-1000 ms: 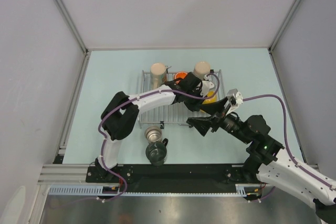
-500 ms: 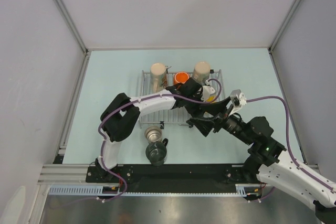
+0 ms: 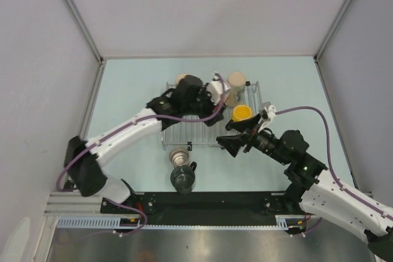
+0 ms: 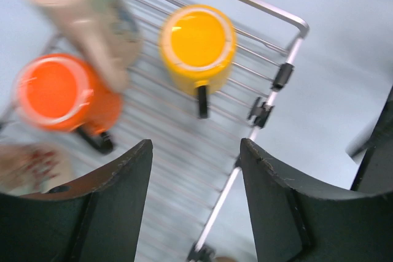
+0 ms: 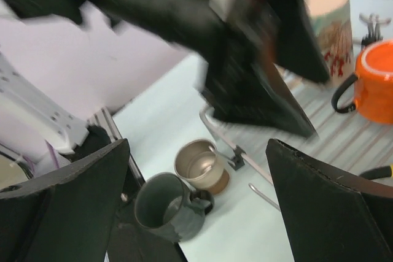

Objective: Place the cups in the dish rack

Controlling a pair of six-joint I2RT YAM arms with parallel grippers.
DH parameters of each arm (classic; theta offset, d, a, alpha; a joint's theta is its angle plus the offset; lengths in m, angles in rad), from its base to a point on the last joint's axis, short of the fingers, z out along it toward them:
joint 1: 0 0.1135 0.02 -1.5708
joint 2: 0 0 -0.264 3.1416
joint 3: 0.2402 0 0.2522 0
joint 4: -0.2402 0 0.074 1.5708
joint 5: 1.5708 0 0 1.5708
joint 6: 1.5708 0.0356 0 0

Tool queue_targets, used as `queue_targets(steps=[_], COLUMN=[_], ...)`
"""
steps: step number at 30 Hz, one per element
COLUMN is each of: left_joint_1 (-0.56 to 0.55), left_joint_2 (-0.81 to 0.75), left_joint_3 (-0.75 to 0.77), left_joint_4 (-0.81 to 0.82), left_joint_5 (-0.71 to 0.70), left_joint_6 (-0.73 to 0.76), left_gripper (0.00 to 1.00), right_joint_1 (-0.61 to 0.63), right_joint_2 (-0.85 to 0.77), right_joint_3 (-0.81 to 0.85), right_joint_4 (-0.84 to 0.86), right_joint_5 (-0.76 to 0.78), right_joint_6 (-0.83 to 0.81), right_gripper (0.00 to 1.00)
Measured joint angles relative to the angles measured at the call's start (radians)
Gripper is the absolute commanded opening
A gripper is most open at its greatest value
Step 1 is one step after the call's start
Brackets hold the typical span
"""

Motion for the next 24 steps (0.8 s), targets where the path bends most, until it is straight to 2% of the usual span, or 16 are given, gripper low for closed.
queue_targets(steps=[7,11,14,18,24], left_joint_1=[0.217,0.219,0.224,0.258,0.281], left_joint_2=[-0.357,-0.472,-0.511,-0.516,-0.542], left_joint_3=[-0.203,-0.333,-0.402,-0.435,-0.476], left_joint_4=[0.026,0.019,0.003,-0.010,0.002], left_joint_5=[0.024,0.024,0.024,0.032,0.029], left_joint_6=[0.020,0.045,0.071,0.104,0.126], left_gripper=[0.66,0.66,0.66,0.65,0.65], right_joint_1=[0.049,0.156,0.230,0.285,0.356], right_joint_2=[0.314,0.462,0.540,0.592,0.657], right_joint_3=[0.114,0.182,0.233,0.286,0.369], right_joint_4=[-0.077,-0.138,-0.189,-0.254,-0.352], right_joint_5=[-0.021,0.000,0.025,0.050,0.089], right_joint_6=[-0.040,-0.087,-0.126,-0.167,-0.212], right_gripper=[1.00,0.98,0.97,0.91,0.89])
